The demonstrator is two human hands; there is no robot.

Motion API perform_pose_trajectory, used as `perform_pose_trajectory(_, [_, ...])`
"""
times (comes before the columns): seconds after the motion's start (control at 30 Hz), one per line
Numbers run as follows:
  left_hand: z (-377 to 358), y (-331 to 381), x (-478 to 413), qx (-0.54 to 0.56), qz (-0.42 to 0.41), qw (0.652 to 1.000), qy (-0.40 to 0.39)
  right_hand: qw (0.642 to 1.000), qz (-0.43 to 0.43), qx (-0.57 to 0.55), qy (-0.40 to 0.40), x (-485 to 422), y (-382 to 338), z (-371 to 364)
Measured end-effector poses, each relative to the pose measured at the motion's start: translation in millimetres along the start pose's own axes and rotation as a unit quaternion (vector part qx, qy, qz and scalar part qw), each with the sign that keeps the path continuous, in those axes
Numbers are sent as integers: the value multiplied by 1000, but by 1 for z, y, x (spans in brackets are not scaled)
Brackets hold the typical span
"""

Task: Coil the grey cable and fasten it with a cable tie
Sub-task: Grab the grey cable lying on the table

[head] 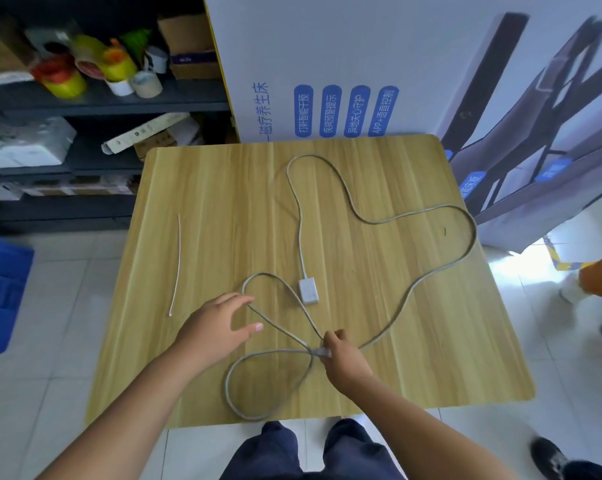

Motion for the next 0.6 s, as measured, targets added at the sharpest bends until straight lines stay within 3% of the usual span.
perform_pose_trajectory(0.13, [3,13,-4,16,-15,1000,5,986,22,-133,99,7,-12,57])
perform_pose_trajectory(0.27, [7,30,-7,31,-27,999,12,953,65,-264,135,18,-29,121])
perform_pose_trajectory(0.43, [2,72,-19,66,-63,996,-8,853,101,-476,188,31,-51,221])
perform_pose_trajectory(0.6, [0,151,-36,150,-128,980,-2,743,172,-589,267,67,-88,347])
Point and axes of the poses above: each hand's wrist, its own x-axis away from the middle knuckle, its own z-axis out of the back of the hand, y = z × x, the point moved 8 cm from there along -x, towards the middle knuckle, and after that the axes turned 15 degrees about x, right-handed, at the moved point
